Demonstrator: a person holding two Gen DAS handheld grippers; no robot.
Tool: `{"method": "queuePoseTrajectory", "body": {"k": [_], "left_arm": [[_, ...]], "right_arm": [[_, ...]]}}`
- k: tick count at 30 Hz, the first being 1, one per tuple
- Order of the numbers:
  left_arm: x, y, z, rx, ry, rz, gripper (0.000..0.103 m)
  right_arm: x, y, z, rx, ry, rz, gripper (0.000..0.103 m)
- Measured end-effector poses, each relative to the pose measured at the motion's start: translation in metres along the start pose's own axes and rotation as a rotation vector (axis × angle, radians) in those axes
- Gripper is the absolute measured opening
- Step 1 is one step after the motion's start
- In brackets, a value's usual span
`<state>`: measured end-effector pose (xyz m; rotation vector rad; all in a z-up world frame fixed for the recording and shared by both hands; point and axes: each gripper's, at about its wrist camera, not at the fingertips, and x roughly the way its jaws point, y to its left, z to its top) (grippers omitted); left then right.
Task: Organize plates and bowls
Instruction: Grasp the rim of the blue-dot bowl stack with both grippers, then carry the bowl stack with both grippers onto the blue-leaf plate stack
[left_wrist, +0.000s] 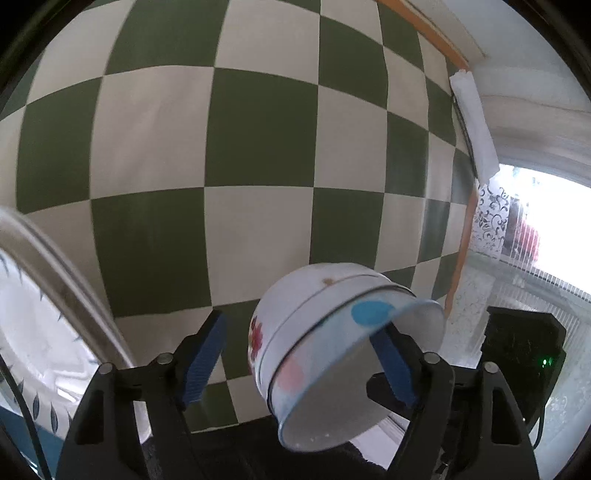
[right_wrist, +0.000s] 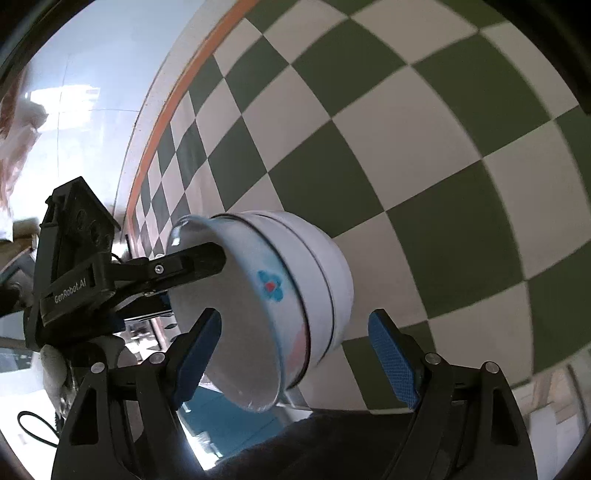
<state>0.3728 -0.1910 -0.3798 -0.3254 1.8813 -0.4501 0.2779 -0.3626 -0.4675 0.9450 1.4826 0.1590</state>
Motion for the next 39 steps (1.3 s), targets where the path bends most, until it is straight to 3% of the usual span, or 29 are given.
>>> {"method": "queuePoseTrajectory", "body": {"k": [2,4,7,9,11,18,39], "left_arm": [[0.004,0.000,0.002,0.017,0.009,-0.005,0.070],[0.010,-0.002,0.003,0.044,0.029,-0.006,0.051],[0.014,-0.006,0.001,0.108,0.019,0.015,0.050],[0.014,-0.005,0.000,0.129,0.016,0.016,0.047],[0.013,-0.002,0.000,0.130,0.011,0.005,0.047],[0.010,-0.008,-0.008,0.185,-0.031,0.058,0.046],[-0.024,0.001,-0.015,0.107,-0.136,0.053,0.046]], "right_arm": [[0.006,-0.003,0.003,0.008,0.003,0.019,0.084],[0.012,-0.005,0.006,0.017,0.016,0.034,0.082],[0.022,-0.006,0.009,0.024,0.030,0.049,0.074],[0.028,-0.005,0.011,0.010,0.026,0.019,0.064],[0.031,-0.006,0.013,-0.005,0.023,-0.013,0.053],[0.035,0.003,0.017,-0.068,0.010,-0.011,0.051],[0.027,0.048,0.050,-0.253,0.041,-0.028,0.046]]}}
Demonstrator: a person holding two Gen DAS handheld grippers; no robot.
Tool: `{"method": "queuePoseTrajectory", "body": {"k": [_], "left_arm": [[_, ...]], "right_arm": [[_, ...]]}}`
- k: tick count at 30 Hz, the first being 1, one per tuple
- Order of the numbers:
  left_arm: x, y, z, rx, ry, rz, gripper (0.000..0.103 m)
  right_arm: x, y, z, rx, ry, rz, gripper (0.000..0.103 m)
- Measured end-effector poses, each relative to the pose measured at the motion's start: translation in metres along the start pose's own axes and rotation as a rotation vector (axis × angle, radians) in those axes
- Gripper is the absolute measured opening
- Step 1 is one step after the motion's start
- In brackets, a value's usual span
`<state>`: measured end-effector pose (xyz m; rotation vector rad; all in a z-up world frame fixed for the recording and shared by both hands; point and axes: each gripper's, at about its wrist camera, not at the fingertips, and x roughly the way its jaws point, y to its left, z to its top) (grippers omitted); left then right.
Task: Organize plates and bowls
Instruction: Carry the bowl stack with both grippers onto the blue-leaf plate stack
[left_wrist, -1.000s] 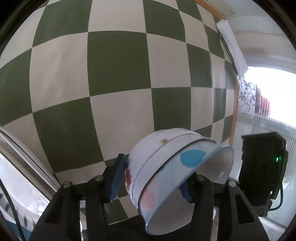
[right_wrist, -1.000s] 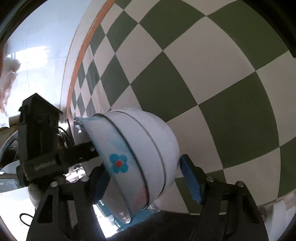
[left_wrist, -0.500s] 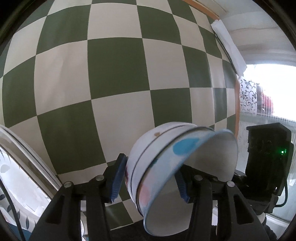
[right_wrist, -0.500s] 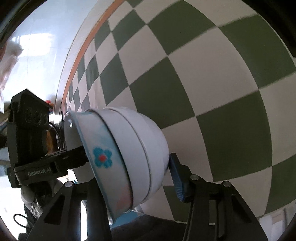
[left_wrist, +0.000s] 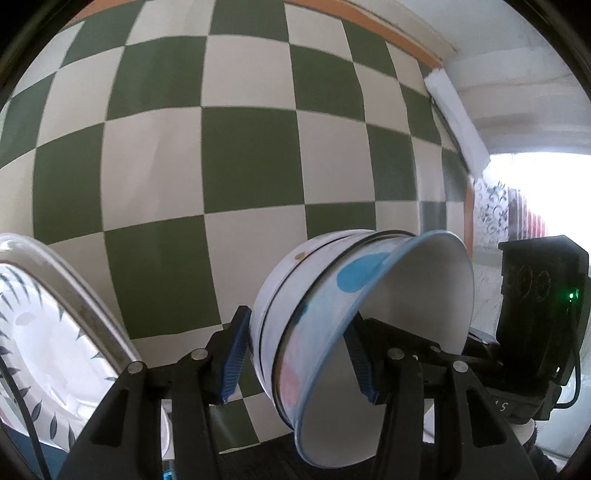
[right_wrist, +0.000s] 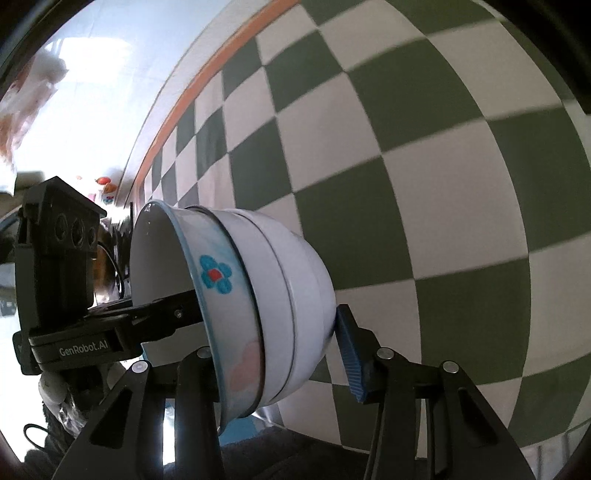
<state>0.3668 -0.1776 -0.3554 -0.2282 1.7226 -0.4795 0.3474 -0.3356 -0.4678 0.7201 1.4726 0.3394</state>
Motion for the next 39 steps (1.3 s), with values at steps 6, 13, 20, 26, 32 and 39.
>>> {"method": "queuePoseTrajectory", "body": {"k": [6,13,20,26,32,39], "left_arm": [[-0.025,0.013,-0.005,-0.042,-0.042,-0.011,0.046],[-0.061,0.040,-0.017,-0.061,-0.085,-0.014,0.046],[-0.089,0.074,-0.034,-0.068,-0.107,-0.007,0.046],[-0.111,0.112,-0.049,-0.081,-0.123,0.005,0.046],[-0.118,0.146,-0.055,-0.106,-0.129,0.006,0.046],[-0.110,0.176,-0.060,-0.133,-0.104,0.005,0.046]], "right_arm": [[0.002,0.033,0.009,-0.064,0.024,-0.011,0.046],[0.018,0.084,0.011,-0.116,0.037,-0.017,0.046],[0.033,0.123,-0.006,-0.148,0.041,-0.010,0.046],[0.062,0.164,-0.018,-0.178,0.047,-0.004,0.046],[0.090,0.186,-0.025,-0.194,0.062,0.000,0.046],[0.117,0.194,-0.028,-0.189,0.091,-0.009,0.045]]}}
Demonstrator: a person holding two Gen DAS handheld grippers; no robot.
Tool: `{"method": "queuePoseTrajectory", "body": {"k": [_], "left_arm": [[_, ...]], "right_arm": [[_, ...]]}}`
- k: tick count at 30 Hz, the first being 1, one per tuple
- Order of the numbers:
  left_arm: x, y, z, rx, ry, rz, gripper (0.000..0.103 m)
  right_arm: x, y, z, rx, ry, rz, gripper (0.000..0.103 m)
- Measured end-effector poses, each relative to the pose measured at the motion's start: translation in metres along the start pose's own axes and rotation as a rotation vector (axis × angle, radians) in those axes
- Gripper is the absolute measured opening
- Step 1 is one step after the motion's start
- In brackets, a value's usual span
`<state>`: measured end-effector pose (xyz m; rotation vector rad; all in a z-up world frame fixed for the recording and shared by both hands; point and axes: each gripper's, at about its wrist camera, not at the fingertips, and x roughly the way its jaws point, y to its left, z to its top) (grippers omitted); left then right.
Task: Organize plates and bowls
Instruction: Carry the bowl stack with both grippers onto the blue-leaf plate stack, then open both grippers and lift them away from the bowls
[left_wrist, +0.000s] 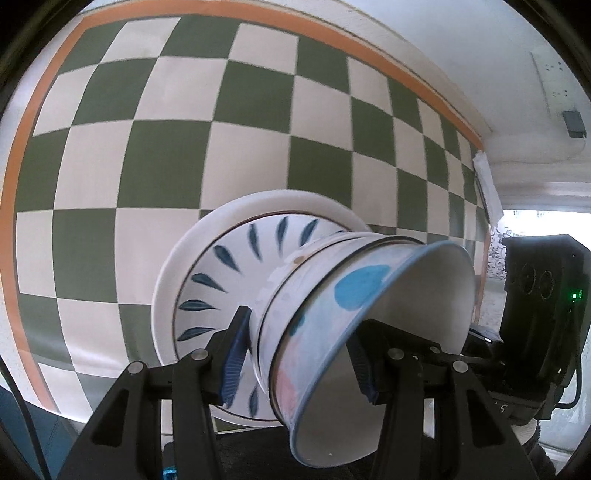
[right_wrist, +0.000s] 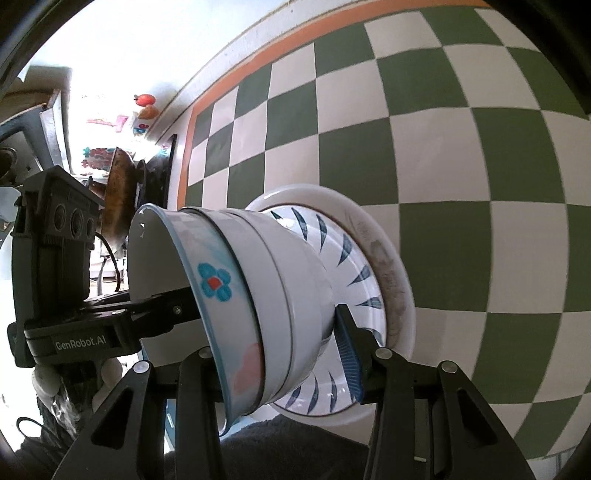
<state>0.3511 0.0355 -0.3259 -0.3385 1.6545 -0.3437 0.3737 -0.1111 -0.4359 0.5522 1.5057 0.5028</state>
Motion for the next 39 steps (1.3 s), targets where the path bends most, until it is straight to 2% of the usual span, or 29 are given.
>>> {"method": "queuePoseTrajectory", "body": {"k": [8,18,23,30,34,37,39], "left_arm": [[0.009,0.016,0.002,-0.021,0.014,0.004,0.046],[0.013,0.017,0.005,-0.005,0.021,0.012,0.047],[0.013,0.012,0.003,0.024,0.023,0.058,0.048],[0.014,0.009,0.002,0.046,0.028,0.084,0.049],[0.010,0.005,-0.003,0.076,0.010,0.116,0.061],[0.004,0.006,-0.003,0.082,-0.014,0.153,0.077],[0.000,0.008,-0.003,0.082,-0.028,0.165,0.085]], "right_arm": [[0.021,0.001,0.004,0.012,0.016,-0.001,0.045],[0.023,0.001,0.007,0.009,0.024,-0.014,0.045],[0.024,0.004,0.006,0.002,0.033,-0.029,0.045],[0.019,0.010,0.004,-0.020,0.037,-0.066,0.045],[0.011,0.015,0.001,-0.025,0.029,-0.079,0.045],[0.003,0.016,-0.001,-0.028,0.017,-0.104,0.055],[-0.003,0.016,-0.003,-0.029,0.005,-0.127,0.079]]}}
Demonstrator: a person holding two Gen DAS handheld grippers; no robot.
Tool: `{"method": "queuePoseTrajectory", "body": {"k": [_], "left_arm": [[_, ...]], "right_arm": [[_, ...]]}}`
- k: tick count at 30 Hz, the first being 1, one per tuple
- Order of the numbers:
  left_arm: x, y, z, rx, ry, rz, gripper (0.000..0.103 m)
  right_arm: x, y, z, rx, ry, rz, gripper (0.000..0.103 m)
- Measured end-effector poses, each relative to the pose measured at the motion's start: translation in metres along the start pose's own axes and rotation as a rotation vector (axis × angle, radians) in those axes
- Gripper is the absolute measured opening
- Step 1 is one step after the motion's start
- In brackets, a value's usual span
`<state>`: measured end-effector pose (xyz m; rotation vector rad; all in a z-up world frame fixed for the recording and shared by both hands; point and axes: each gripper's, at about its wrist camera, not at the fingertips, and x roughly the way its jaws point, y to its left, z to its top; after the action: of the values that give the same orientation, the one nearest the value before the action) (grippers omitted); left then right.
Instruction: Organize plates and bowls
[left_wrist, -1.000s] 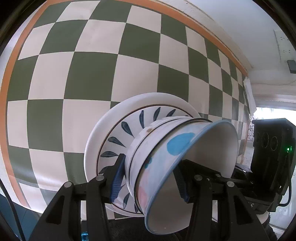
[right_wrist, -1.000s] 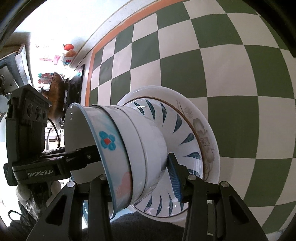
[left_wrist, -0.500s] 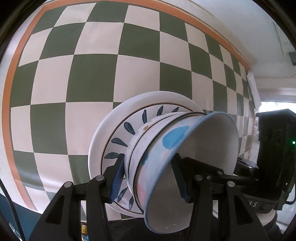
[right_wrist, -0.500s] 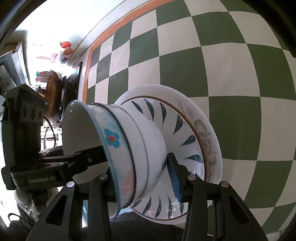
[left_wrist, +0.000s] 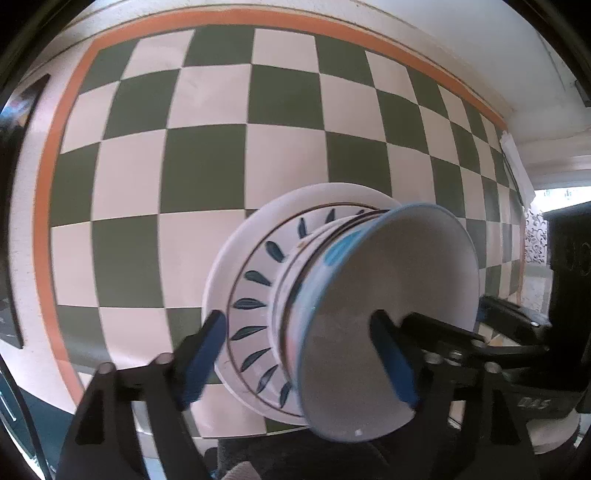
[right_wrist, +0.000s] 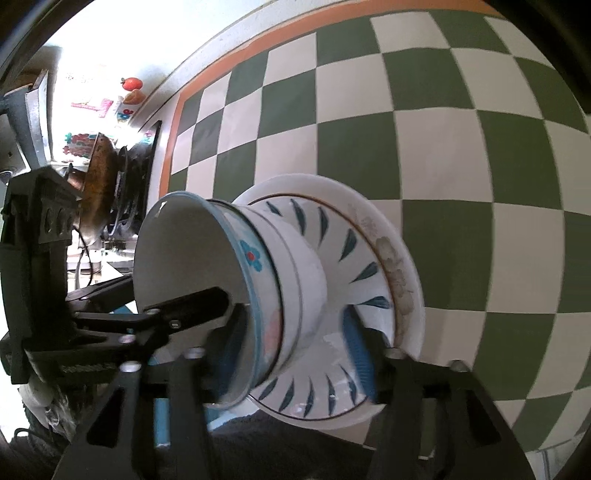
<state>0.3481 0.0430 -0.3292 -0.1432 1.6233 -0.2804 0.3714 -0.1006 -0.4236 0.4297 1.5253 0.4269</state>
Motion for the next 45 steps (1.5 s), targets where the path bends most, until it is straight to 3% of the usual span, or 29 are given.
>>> {"method": "queuePoseTrajectory", "body": {"k": [7,14,18,24,34,45], "left_arm": [[-0.023,-0.003,-0.009,0.023,-0.087,0.048,0.089],[-0.053,-0.011,-0.030,0.048,-0.201,0.127,0.095],[-0.072,-0.016,-0.047,0.053,-0.286,0.191,0.095],[-0.097,-0.025,-0.079,0.056,-0.372,0.227,0.095],[-0.144,-0.048,-0.149,0.033,-0.529,0.246,0.095],[-0.202,-0.083,-0.252,0.022,-0.640,0.252,0.095]], "right_arm": [[-0.017,0.014,-0.014,-0.062,-0.027,-0.099,0.083],[-0.056,0.037,-0.043,-0.086,-0.153,-0.275,0.085],[-0.082,0.046,-0.064,-0.055,-0.239,-0.337,0.086],[-0.119,0.064,-0.100,-0.044,-0.357,-0.418,0.087],[-0.176,0.097,-0.166,-0.105,-0.502,-0.420,0.088],[-0.255,0.138,-0.279,-0.190,-0.615,-0.417,0.089]]}}
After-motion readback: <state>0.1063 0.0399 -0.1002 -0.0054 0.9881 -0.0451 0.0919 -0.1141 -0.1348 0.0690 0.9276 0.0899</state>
